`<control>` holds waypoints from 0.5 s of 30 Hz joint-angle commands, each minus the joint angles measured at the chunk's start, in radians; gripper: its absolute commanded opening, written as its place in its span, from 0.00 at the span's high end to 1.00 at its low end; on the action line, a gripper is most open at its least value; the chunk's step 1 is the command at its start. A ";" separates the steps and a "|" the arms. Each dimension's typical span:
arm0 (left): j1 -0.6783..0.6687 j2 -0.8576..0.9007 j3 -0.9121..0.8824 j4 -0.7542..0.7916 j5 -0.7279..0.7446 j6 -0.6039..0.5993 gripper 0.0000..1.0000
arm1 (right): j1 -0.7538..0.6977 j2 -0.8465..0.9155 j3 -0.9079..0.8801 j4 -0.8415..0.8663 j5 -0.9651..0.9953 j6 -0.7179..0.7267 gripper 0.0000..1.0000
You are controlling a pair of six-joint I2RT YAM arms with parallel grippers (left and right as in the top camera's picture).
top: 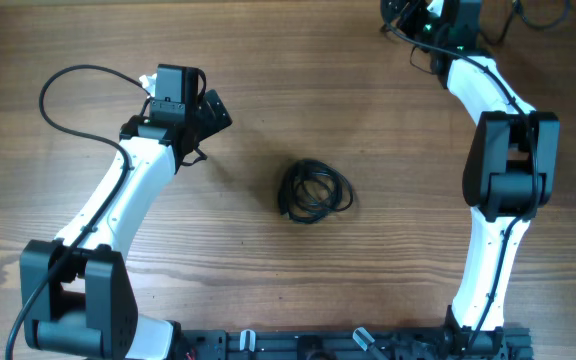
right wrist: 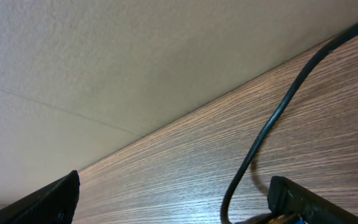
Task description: Untangle cables
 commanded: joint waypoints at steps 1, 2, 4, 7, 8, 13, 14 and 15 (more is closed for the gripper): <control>0.003 0.003 0.005 0.002 0.004 -0.002 0.00 | -0.022 -0.023 0.038 -0.027 -0.030 0.024 0.00; 0.003 0.003 0.005 0.002 0.004 -0.002 0.00 | -0.031 -0.056 0.038 -0.047 -0.030 0.001 0.00; 0.003 0.003 0.005 0.002 0.004 -0.002 0.00 | -0.059 -0.145 0.038 -0.129 -0.013 -0.011 0.00; 0.003 0.003 0.005 0.002 0.004 -0.002 0.00 | -0.109 -0.275 0.038 -0.324 0.028 -0.085 0.00; 0.003 0.003 0.005 0.002 0.004 -0.002 0.00 | -0.127 -0.323 0.038 -0.429 0.056 -0.117 0.01; 0.003 0.003 0.005 0.002 0.004 -0.002 0.00 | -0.159 -0.473 0.037 -0.992 -0.076 -0.190 0.00; 0.003 0.003 0.005 0.002 0.004 -0.002 0.00 | -0.150 -0.475 0.037 -1.122 -0.188 -0.249 0.00; 0.003 0.003 0.005 0.002 0.004 -0.002 0.00 | -0.132 -0.475 0.025 -1.201 -0.267 -0.336 0.00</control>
